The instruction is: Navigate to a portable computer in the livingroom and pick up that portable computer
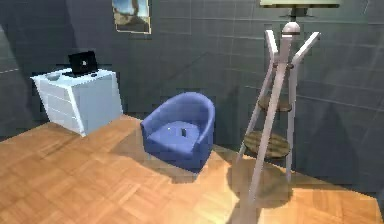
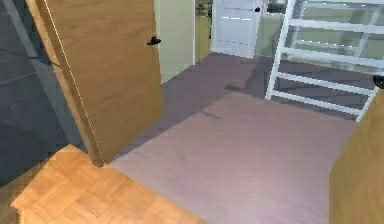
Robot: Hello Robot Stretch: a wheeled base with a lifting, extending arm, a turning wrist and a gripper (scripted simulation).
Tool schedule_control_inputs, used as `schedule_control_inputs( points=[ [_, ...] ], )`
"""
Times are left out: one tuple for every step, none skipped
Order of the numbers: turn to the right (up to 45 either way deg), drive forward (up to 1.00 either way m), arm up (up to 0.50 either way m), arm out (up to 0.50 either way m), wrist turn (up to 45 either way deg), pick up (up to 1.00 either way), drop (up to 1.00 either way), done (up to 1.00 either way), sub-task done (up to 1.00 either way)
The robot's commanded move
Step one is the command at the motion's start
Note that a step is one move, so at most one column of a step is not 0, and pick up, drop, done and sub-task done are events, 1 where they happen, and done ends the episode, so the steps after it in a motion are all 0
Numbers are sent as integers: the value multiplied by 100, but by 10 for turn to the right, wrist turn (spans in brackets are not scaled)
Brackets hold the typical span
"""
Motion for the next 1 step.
schedule_control_inputs(
  points=[
    [450, 0, 0, 0, 0, 0, 0, 0, 0]
  ],
)
